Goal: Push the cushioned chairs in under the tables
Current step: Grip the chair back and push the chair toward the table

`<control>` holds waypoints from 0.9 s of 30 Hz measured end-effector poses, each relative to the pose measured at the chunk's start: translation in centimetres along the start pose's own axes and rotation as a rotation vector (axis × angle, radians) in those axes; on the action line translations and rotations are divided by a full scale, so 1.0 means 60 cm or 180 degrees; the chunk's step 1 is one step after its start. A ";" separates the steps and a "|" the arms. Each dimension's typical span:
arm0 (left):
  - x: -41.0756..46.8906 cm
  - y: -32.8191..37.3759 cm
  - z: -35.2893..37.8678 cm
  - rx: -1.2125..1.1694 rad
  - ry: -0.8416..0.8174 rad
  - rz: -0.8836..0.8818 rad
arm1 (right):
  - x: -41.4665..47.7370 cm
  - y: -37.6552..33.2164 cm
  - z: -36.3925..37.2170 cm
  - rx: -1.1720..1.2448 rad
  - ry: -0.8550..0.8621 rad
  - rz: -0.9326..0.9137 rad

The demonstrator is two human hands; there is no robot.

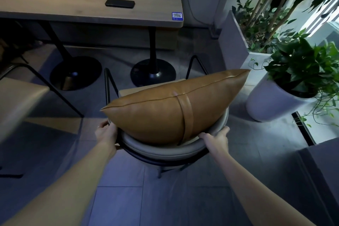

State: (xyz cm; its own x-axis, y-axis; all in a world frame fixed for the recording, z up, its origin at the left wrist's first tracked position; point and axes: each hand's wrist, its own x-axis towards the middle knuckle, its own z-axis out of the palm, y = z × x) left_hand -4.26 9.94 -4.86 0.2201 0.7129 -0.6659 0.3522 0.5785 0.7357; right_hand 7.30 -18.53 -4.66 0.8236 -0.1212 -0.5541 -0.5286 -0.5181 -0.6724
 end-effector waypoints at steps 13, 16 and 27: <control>0.123 0.102 -0.094 0.0175 0.0156 0.0462 | -0.015 -0.054 0.149 -0.0072 -0.0301 -0.0264; 0.129 0.102 -0.110 0.0070 -0.0059 0.0535 | -0.016 -0.069 0.155 -0.0029 -0.0365 -0.0118; 0.106 0.085 -0.127 0.0857 -0.1170 0.0897 | 0.010 -0.107 0.129 0.0350 -0.0442 0.0139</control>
State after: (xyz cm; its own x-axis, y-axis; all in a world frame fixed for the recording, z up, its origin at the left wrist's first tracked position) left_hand -8.02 20.43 -4.39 0.6268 0.6121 -0.4820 0.4436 0.2282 0.8667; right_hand 9.60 -8.73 -4.48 0.7671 -0.0196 -0.6413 -0.5889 -0.4182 -0.6916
